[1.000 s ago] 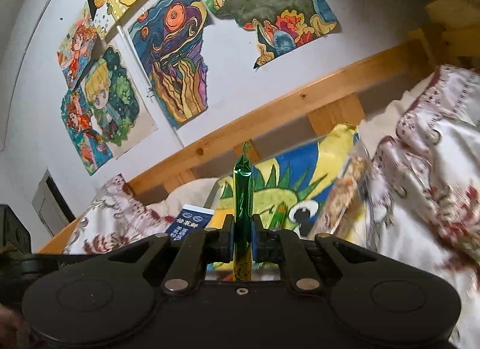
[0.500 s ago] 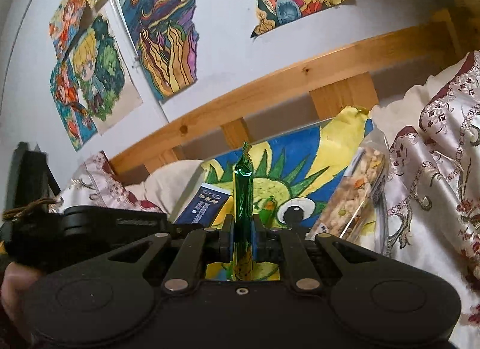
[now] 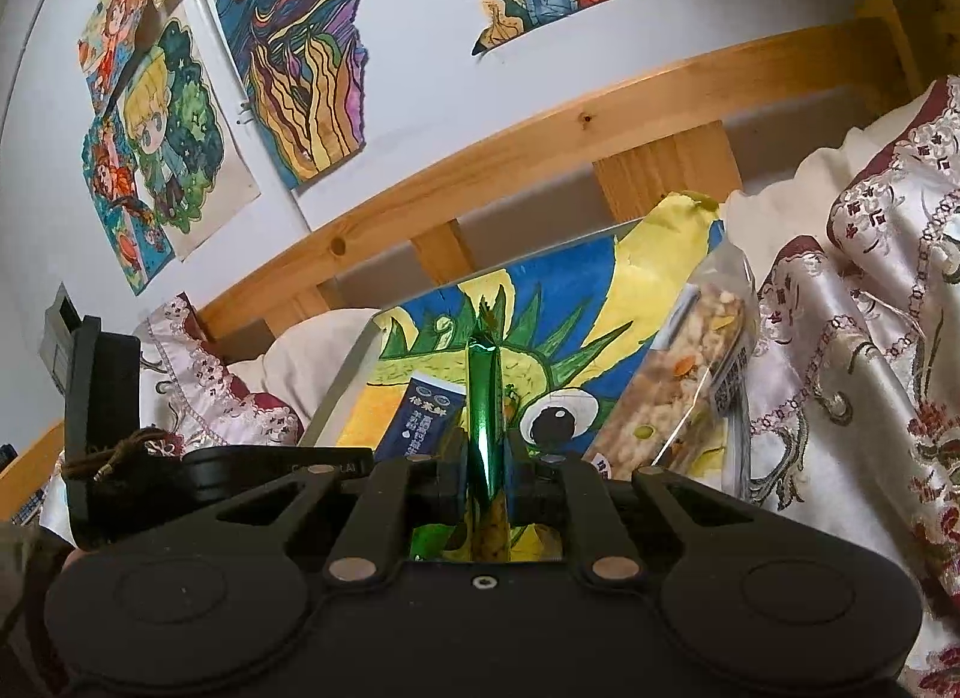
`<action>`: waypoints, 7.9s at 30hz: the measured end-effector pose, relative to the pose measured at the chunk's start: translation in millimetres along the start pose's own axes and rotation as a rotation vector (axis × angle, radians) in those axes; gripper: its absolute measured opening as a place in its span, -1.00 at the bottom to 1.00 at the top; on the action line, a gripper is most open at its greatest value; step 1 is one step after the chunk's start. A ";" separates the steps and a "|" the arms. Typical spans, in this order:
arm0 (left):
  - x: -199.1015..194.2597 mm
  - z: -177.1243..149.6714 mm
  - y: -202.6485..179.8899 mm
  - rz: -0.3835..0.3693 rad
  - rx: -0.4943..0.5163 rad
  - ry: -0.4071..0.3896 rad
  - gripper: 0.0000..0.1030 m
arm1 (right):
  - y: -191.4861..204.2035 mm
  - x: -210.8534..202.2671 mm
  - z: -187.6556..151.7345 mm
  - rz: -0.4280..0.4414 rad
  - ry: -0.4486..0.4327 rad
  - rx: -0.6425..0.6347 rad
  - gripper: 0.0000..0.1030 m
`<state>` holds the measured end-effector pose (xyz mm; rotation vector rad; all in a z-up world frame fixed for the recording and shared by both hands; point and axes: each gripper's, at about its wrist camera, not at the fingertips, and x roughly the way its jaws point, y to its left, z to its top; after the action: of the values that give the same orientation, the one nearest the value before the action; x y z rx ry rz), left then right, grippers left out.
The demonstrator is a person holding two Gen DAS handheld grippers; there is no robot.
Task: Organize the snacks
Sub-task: 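Carry the blue Ca packet and green bottle over the dinosaur tray with both tools, then lower both items into the dinosaur tray and open both tools, then withdraw both tools from the tray back over the snack pile, then reach the left tool to the clear rice-cake bag while the right tool reaches the gold packet, then close the left tool on the rice-cake bag while the right tool grips the gold packet, then lift and carry the rice-cake bag and gold packet toward the dinosaur tray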
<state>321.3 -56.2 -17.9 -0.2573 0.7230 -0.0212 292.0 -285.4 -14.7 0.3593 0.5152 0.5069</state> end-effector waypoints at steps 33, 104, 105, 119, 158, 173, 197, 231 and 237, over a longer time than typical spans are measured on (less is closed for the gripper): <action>-113.6 -35.3 50.9 0.105 -0.100 -0.169 0.99 | 61.0 -59.7 -14.5 -0.097 -0.236 -0.323 0.99; -210.2 -131.3 67.2 0.187 0.128 -0.134 0.99 | 113.4 -117.6 -107.1 -0.175 0.195 -0.101 0.99; -208.1 -129.3 67.7 0.190 0.128 -0.129 0.99 | 112.5 -116.1 -106.2 -0.169 0.198 -0.098 0.99; -167.2 -108.7 67.4 0.086 0.179 0.042 0.99 | 92.0 -86.1 -89.4 -0.103 0.268 -0.098 0.99; -53.1 -86.0 31.1 0.114 0.400 0.106 0.99 | 37.8 -32.3 -86.5 -0.076 0.284 0.039 0.34; -70.6 -88.9 59.9 0.107 0.316 0.129 0.51 | 35.1 -28.2 -89.9 -0.058 0.310 0.069 -0.33; -68.5 -86.8 64.1 0.148 0.308 0.113 0.50 | 45.0 -19.2 -93.0 -0.042 0.333 0.040 -0.56; -159.3 -134.2 75.1 0.116 0.071 0.033 0.49 | 116.6 -70.0 -100.3 -0.159 0.183 -0.433 -0.65; -161.9 -133.5 71.5 0.099 0.067 0.007 0.49 | 122.0 -74.6 -101.9 -0.177 0.139 -0.490 -0.66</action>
<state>107.1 0.4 -25.6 -0.1576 0.7403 0.0473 135.4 -205.9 -15.3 -0.1901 0.5321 0.4710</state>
